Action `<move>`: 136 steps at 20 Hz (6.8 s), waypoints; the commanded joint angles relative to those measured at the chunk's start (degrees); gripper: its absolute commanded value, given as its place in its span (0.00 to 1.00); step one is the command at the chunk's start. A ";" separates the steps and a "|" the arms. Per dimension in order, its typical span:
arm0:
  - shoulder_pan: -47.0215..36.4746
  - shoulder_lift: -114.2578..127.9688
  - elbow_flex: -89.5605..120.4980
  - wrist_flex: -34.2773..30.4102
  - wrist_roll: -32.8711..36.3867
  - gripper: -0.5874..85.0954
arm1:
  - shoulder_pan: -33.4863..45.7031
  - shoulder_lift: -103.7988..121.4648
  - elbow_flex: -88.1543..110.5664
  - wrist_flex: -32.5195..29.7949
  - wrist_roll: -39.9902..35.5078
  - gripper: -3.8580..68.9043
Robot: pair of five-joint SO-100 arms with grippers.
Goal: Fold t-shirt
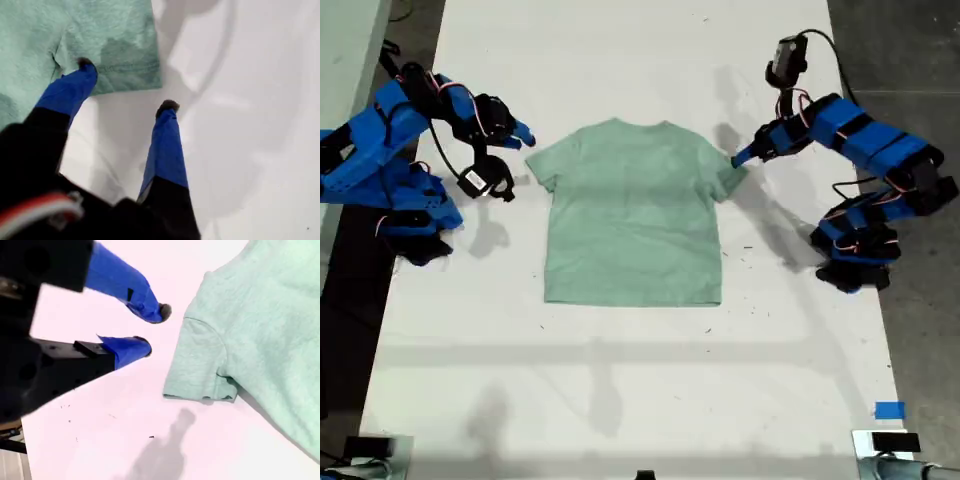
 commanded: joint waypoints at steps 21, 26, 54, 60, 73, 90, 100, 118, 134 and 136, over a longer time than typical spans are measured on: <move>-1.67 -2.37 -1.67 -0.44 1.67 0.10 | -1.23 -18.81 -7.73 -6.77 -2.72 0.05; -1.76 -2.37 -1.23 -0.35 1.76 0.10 | -3.34 -11.25 -20.13 15.47 5.54 0.05; -1.67 -4.13 1.05 -2.46 1.58 0.10 | -28.83 -61.00 -89.65 22.85 26.98 0.05; -1.49 -4.13 2.02 -3.43 1.41 0.10 | -30.50 -62.75 -89.91 19.78 28.04 0.05; -0.97 -7.82 0.62 -6.42 1.41 0.19 | -27.51 -42.01 -84.64 37.09 24.52 0.35; -11.78 -53.44 -21.09 -14.94 11.43 0.28 | -28.74 -14.77 -53.00 33.22 28.04 0.27; -12.66 -77.96 -47.72 0.88 12.22 0.03 | -28.83 -7.73 -45.18 30.85 29.09 0.25; -13.01 -45.79 -38.23 -1.76 14.41 0.01 | -28.48 3.43 -31.73 27.42 31.90 0.23; 1.05 -78.66 -73.04 -5.63 8.00 0.01 | -30.15 15.56 -19.78 26.81 36.12 0.23; 1.76 -81.56 -73.04 -8.09 8.44 0.07 | -30.15 16.52 -18.63 26.72 36.30 0.23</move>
